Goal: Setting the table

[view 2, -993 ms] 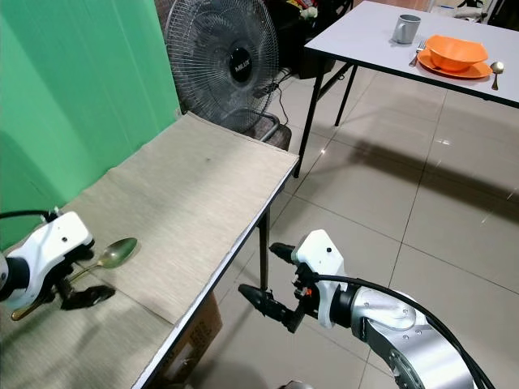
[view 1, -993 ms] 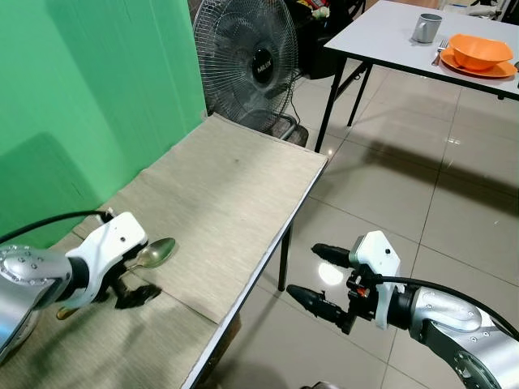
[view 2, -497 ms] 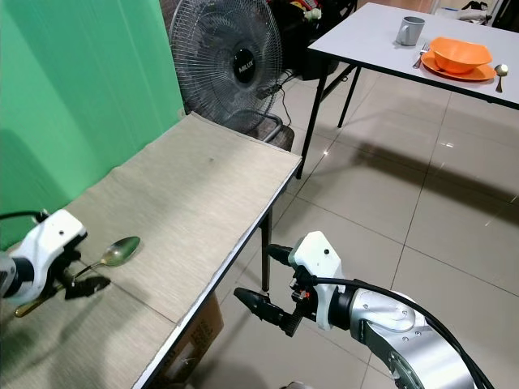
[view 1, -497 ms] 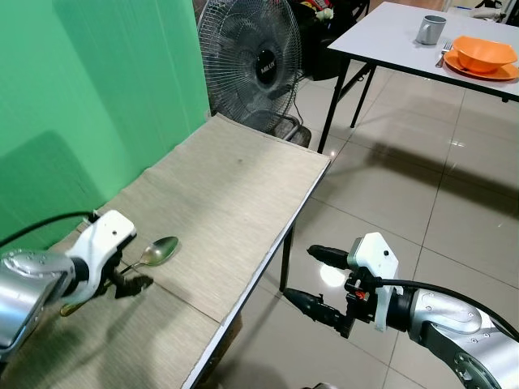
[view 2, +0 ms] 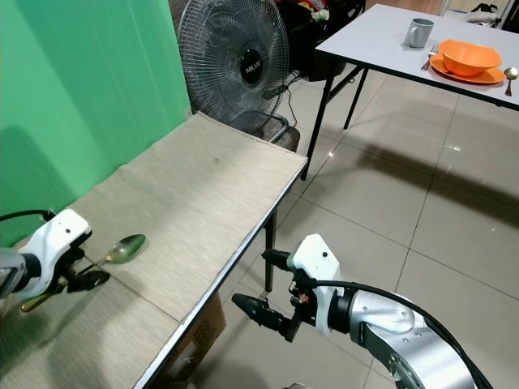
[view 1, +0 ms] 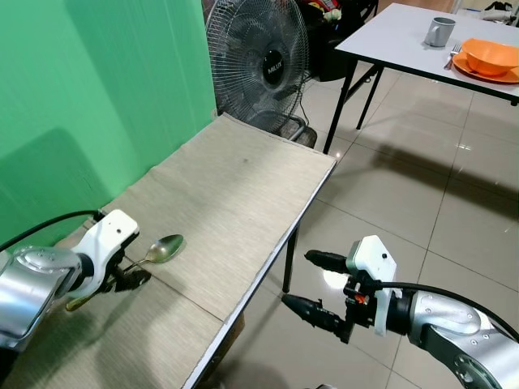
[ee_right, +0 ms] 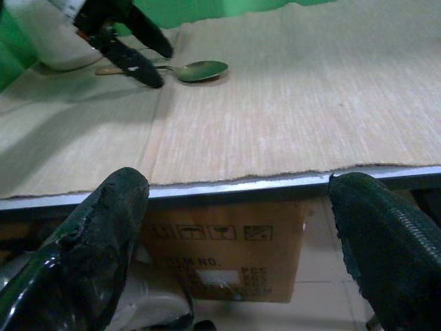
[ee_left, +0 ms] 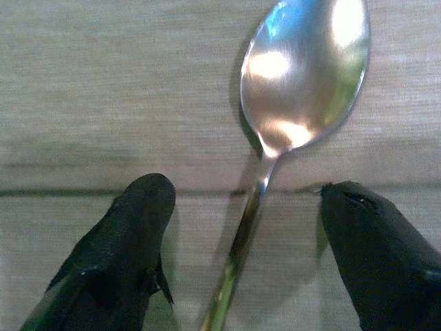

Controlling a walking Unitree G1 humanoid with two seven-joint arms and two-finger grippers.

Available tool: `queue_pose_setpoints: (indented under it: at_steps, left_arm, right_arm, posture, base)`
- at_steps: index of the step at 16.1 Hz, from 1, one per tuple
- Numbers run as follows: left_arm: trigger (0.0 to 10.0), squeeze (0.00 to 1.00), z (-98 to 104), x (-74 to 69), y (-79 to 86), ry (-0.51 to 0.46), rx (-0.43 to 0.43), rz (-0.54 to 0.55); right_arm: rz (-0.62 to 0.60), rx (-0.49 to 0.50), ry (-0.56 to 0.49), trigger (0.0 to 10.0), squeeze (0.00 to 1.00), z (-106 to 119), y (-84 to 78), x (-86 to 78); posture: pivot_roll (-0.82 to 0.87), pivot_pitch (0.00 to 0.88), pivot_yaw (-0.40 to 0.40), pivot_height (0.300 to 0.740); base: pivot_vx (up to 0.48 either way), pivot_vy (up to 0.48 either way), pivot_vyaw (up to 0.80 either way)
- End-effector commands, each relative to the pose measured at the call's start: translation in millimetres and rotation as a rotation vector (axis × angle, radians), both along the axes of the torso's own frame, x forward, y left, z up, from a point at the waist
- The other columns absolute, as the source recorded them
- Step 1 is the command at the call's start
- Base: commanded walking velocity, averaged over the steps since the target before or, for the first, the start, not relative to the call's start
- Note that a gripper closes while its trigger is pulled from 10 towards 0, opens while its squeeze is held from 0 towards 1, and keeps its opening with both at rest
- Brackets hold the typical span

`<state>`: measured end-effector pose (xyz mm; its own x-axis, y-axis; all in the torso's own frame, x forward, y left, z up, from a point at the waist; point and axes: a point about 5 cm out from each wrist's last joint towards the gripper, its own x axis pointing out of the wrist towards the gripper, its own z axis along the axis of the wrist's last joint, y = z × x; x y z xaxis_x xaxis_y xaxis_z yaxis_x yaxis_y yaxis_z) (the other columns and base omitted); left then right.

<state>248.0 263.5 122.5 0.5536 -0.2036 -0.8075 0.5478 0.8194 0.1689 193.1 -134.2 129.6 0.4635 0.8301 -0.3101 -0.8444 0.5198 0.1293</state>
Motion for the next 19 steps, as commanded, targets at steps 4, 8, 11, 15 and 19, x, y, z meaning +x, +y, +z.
queue_pose_setpoints:
  at_steps: [4,8,11,15,19]
  left_arm:
    - [0.0,0.00,-2.4,7.6,-3.5,0.013,-0.030,-0.024]
    - [0.0,0.00,-4.4,6.8,-3.4,0.048,-0.035,-0.041]
    - [0.0,0.00,-1.2,8.1,-4.0,0.041,-0.061,-0.047]
    - [0.0,0.00,-1.7,8.1,-2.4,0.050,-0.062,-0.047]
    - [0.0,0.00,-1.2,7.6,-1.5,0.053,-0.058,-0.050]
  right_arm:
    - [0.058,0.008,0.012,10.0,0.00,3.6,3.2,-5.9]
    - [0.089,0.026,0.034,10.0,0.00,4.2,3.7,-11.8]
    - [0.110,0.043,0.043,10.0,0.00,5.2,5.0,-15.4]
    - [0.111,0.044,0.044,10.0,0.00,4.5,5.4,-16.2]
    - [0.118,0.042,0.049,10.0,0.00,3.3,5.6,-18.1]
  posture:
    - [0.07,0.009,0.053,0.740]
    - [0.07,0.008,0.057,0.740]
    - [0.07,0.006,0.059,0.740]
    - [0.07,0.000,0.061,0.740]
    - [0.07,0.000,0.062,0.740]
  base:
    - [0.000,0.000,0.00]
    - [0.000,0.000,0.00]
    - [0.000,0.000,0.00]
    - [0.000,0.000,0.00]
    - [0.000,0.000,0.00]
